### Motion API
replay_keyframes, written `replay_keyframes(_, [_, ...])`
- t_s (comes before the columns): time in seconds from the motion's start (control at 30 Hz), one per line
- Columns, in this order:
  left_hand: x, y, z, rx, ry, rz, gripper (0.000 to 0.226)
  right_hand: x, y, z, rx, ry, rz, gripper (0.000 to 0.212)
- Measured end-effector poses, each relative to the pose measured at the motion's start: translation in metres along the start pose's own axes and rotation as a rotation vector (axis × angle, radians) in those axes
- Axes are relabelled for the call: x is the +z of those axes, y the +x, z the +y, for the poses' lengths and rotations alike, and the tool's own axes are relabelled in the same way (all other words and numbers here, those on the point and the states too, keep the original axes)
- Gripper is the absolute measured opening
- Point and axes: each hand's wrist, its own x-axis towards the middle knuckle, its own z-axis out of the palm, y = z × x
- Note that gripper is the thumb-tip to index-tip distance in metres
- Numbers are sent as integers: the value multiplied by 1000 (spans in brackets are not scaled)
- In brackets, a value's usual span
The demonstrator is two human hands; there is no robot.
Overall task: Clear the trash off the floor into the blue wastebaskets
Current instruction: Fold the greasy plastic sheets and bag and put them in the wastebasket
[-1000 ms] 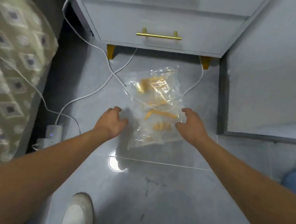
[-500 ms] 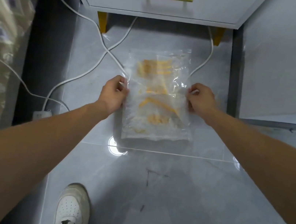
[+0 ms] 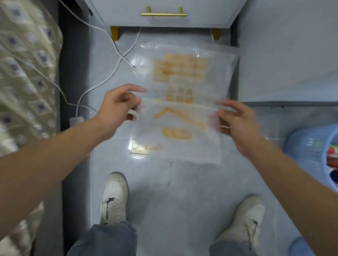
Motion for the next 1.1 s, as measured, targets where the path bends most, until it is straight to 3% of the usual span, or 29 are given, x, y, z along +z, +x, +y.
replay_keyframes(0.17, [-2, -21, 54, 1, -41, -65, 22, -3, -44, -24, -5, 289, 29, 36])
replay_keyframes(0.23, [0, -31, 70, 27, -19, -90, 29, -4, -59, -31, -15, 314, 5, 43])
replay_keyframes(0.33, [0, -44, 78, -16, -50, -109, 35, -12, -72, -31, -1, 317, -82, 37])
replay_keyframes(0.43, [0, -60, 72, -18, -4, -151, 24, -22, -78, -24, -73, 55, -74, 17])
replay_keyframes(0.5, [8, -72, 67, 65, 175, -134, 20, -32, -81, -16, -183, -135, -76, 32])
replay_keyframes(0.63, [34, -99, 75, 175, 246, -166, 34, -40, -99, -16, -167, -477, -386, 46])
replay_keyframes(0.77, [61, -117, 94, 286, 300, -247, 49, -25, -128, -25, -132, -491, -512, 31])
replay_keyframes(0.83, [71, -121, 98, 380, 388, -152, 55, -24, -139, -25, -126, -441, -475, 29])
replay_keyframes(0.9, [73, -126, 92, 448, 466, 114, 56, -31, -146, -23, -95, -332, -422, 33])
replay_keyframes(0.97, [74, -134, 77, 301, 280, 223, 65, -39, -152, -22, -78, -223, -365, 37])
replay_keyframes(1.03, [75, -144, 57, -20, 31, 61, 80, -43, -153, -22, -75, -149, -318, 38])
replay_keyframes(1.1, [78, -155, 41, -160, -6, -177, 59, -43, -154, -22, -80, -98, -274, 38])
